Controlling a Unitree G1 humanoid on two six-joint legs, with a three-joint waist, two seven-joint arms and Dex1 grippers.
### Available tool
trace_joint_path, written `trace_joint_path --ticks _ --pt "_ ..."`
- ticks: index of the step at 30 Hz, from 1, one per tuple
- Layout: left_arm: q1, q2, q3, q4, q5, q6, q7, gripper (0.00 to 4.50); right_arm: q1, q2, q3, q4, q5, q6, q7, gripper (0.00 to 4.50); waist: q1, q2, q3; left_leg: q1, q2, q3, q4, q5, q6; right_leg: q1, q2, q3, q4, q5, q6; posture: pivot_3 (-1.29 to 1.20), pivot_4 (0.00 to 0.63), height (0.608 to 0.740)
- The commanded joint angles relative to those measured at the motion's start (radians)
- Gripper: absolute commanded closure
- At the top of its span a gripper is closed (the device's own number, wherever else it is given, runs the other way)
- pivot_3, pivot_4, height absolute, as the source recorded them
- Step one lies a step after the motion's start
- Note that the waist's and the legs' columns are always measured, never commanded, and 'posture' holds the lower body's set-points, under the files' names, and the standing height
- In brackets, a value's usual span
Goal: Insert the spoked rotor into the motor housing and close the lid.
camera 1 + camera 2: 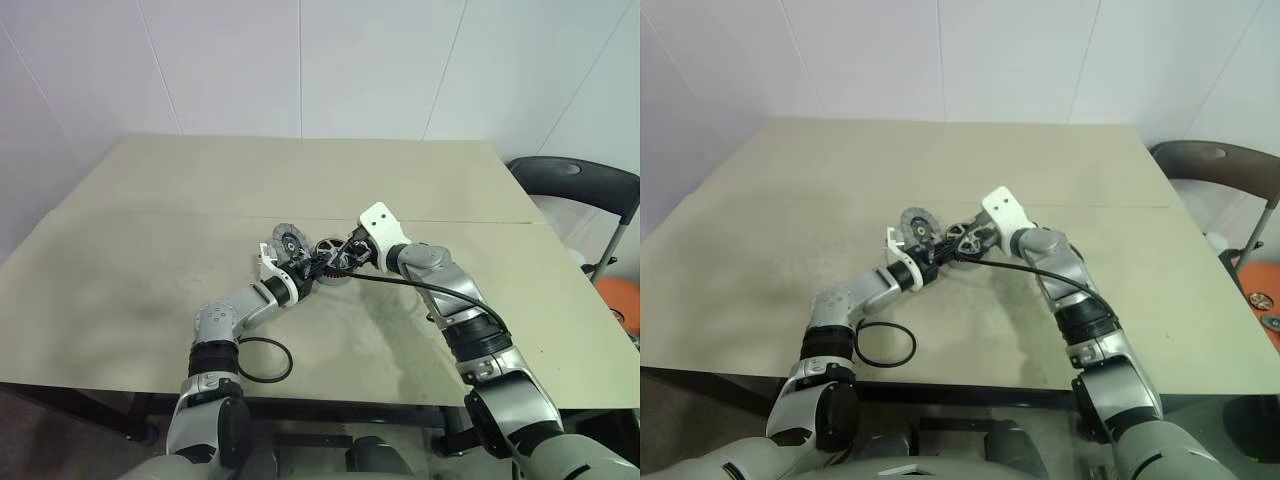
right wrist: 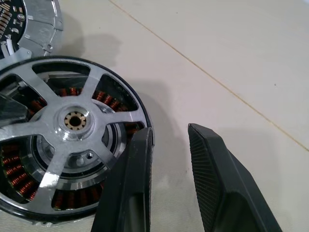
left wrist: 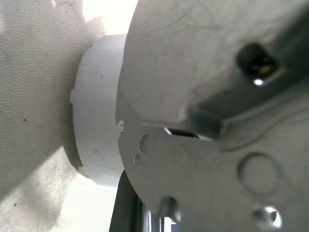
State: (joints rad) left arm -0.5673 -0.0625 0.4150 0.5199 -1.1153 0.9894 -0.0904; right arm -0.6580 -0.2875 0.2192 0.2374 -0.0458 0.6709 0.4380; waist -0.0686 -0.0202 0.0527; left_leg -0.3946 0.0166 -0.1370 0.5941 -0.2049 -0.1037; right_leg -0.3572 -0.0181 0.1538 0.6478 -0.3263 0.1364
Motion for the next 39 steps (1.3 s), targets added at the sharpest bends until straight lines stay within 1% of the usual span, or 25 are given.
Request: trace_joint_path --ticks 1,2,4,6,9,10,14,17,21,26,30,31,32,36,39 --pt "0.0 -0.013 -0.013 0.037 0.041 0.013 0.002 3.73 -0.014 -0.007 -0.025 -0.043 -0.001 -0.009 -0.008 3.21 0.0 0.0 0.0 0.0 0.0 0.0 0.0 0.0 0.0 0.0 0.0 0.0 0.0 0.0 0.0 0.0 0.0 0.74" --pt "-0.001 -0.011 -0.017 0.035 0.05 0.013 0.0 3.36 -0.014 -0.008 -0.025 -0.042 -0.002 -0.01 -0.009 3.2 0.0 0.0 0.0 0.0 0.0 0.0 0.0 0.0 0.0 0.0 0.0 0.0 0.0 0.0 0.0 0.0 0.0 0.74" --pt "-0.005 -0.007 -0.025 0.025 0.067 0.017 0.005 2.89 -0.014 -0.009 -0.026 -0.039 -0.003 -0.012 -0.011 3.2 0.002 0.0 0.0 0.001 0.0 0.0 0.0 0.0 0.0 0.001 0.0 0.0 0.0 0.0 0.0 0.0 0.0 0.74" --pt "-0.013 -0.007 -0.022 0.012 0.072 0.023 0.027 2.2 -0.013 -0.009 -0.025 -0.037 -0.003 -0.014 -0.012 3.2 0.003 0.0 0.0 0.002 0.0 0.0 0.0 0.0 0.0 0.002 0.0 0.0 0.0 0.0 0.0 0.0 0.0 0.74" --pt "-0.05 0.007 -0.032 -0.036 0.077 0.07 0.081 1.34 -0.011 -0.01 -0.023 -0.035 -0.005 -0.015 -0.014 3.2 0.003 0.0 0.0 0.004 0.0 0.0 0.002 0.0 0.0 0.002 0.0 0.0 -0.001 -0.002 0.0 0.0 0.0 0.74" --pt "-0.067 0.024 -0.047 -0.048 0.084 0.115 0.096 1.06 -0.01 -0.011 -0.022 -0.034 -0.006 -0.016 -0.015 3.2 0.002 0.0 0.0 0.004 0.0 0.0 0.002 0.0 0.0 0.002 0.0 0.0 -0.001 -0.002 0.0 0.0 0.0 0.74" --pt "-0.12 0.09 -0.075 -0.084 0.118 0.229 0.14 1.06 -0.012 -0.013 -0.019 -0.026 -0.011 -0.021 -0.014 3.2 -0.003 0.0 0.0 0.003 0.0 0.0 0.002 0.0 -0.001 0.003 0.0 0.0 0.0 -0.002 0.002 0.0 0.0 0.74" --pt "-0.115 0.137 -0.093 -0.158 0.123 0.276 0.096 1.06 -0.017 -0.013 -0.013 -0.016 -0.016 -0.026 -0.012 3.2 -0.005 0.0 0.0 0.002 0.0 0.0 -0.002 0.0 -0.001 0.001 0.0 0.001 0.0 0.0 0.0 0.0 0.0 0.74" --pt "-0.094 0.228 -0.16 -0.239 0.163 0.322 0.018 1.06 -0.02 -0.014 -0.01 -0.007 -0.02 -0.033 -0.01 3.2 -0.005 0.001 0.0 0.002 0.0 0.0 -0.008 0.001 -0.001 -0.002 0.0 0.0 0.0 0.0 -0.001 0.0 0.0 0.74" --pt "-0.113 0.31 -0.202 -0.297 0.2 0.308 -0.089 1.06 -0.016 -0.015 -0.005 0.0 -0.029 -0.039 -0.006 3.2 -0.002 0.001 0.0 0.002 0.0 0.0 -0.008 0.001 -0.002 -0.003 0.0 0.0 0.0 0.0 -0.001 0.0 0.0 0.74" --pt "-0.124 0.35 -0.266 -0.371 0.25 0.244 -0.187 1.06 -0.012 -0.013 0.003 0.001 -0.034 -0.042 -0.005 3.2 -0.002 0.001 0.0 0.001 0.0 0.0 -0.008 0.001 -0.002 -0.002 0.0 0.0 0.0 0.0 -0.001 0.0 0.0 0.74" --pt "-0.124 0.343 -0.258 -0.387 0.242 0.228 -0.208 1.06 -0.013 -0.012 0.003 0.0 -0.036 -0.042 -0.005 3.2 -0.002 0.001 0.0 0.001 0.0 0.0 -0.008 0.001 -0.002 -0.002 0.0 0.0 0.0 0.0 -0.001 0.0 0.0 0.74" --pt "-0.121 0.336 -0.252 -0.414 0.242 0.188 -0.236 1.06 -0.013 -0.013 0.002 0.0 -0.037 -0.043 -0.004 3.2 -0.002 0.001 0.001 0.001 0.0 0.0 -0.008 0.001 -0.002 -0.002 0.0 0.0 0.0 0.0 -0.001 0.0 0.0 0.74" --pt "-0.101 0.339 -0.305 -0.516 0.351 -0.053 -0.345 1.06 -0.013 -0.014 0.002 0.006 -0.039 -0.047 -0.003 3.2 -0.002 0.001 0.001 0.001 0.0 0.0 -0.009 0.001 -0.002 -0.002 0.0 0.0 -0.001 0.0 -0.001 0.0 0.0 0.74" --pt "-0.094 0.318 -0.295 -0.552 0.339 -0.156 -0.443 1.06 -0.008 0.003 -0.021 -0.002 -0.008 -0.052 0.006 3.2 -0.003 0.001 0.001 0.001 0.0 0.0 -0.009 0.001 -0.002 -0.003 0.0 0.0 -0.001 0.0 -0.001 0.0 0.0 0.74"
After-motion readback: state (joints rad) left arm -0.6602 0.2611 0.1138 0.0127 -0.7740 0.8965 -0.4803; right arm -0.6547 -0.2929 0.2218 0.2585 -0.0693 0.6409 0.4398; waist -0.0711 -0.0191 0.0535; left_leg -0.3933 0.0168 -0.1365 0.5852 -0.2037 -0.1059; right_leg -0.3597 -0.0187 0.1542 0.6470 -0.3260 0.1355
